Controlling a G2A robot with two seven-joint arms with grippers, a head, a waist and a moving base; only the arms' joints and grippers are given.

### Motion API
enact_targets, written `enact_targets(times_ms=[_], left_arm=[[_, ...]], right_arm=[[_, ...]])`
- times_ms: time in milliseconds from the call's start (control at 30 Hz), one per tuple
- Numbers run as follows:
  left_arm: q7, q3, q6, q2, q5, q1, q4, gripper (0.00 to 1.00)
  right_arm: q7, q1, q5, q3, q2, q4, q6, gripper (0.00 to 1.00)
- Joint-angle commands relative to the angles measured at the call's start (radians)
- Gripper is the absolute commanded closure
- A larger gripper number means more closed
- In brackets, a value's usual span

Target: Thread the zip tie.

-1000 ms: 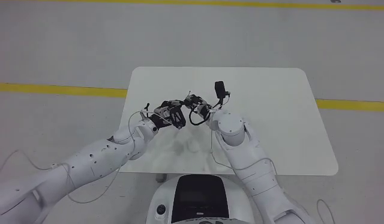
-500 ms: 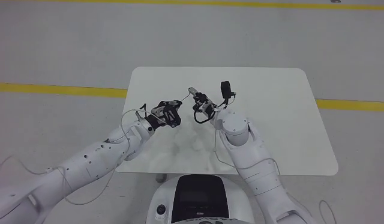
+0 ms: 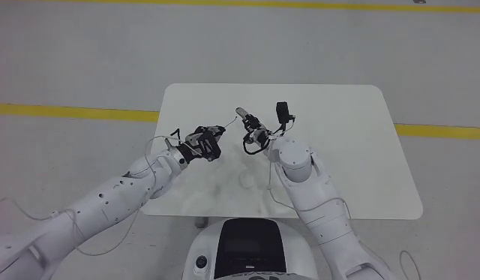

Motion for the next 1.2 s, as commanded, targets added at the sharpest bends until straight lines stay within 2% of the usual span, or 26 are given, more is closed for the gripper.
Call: enact_targets(times_ms=[0, 733, 900, 1000, 1167], left_arm=[[0.000, 0.000, 0.000, 0.000, 0.000, 0.000, 0.000, 1.00], [-0.002, -0.002, -0.003, -0.001, -0.004, 0.002, -0.001, 1.00], [-0.020, -0.041, -0.060, -0.002, -0.022, -0.006, 0.034, 1.00], [-0.007, -0.066, -0.115, 0.005, -0.044, -0.006, 0.058, 1.00], [0.078, -0.128, -0.212, 0.030, -0.099, 0.014, 0.103, 1.00]], right_arm=[[0.000, 0.000, 0.000, 0.000, 0.000, 0.000, 0.000, 0.00], [0.000, 0.000, 0.000, 0.000, 0.000, 0.000, 0.000, 0.00], [0.000, 0.000, 0.000, 0.000, 0.000, 0.000, 0.000, 0.00], [0.000, 0.000, 0.000, 0.000, 0.000, 0.000, 0.000, 0.00], [0.000, 0.000, 0.000, 0.000, 0.000, 0.000, 0.000, 0.00]])
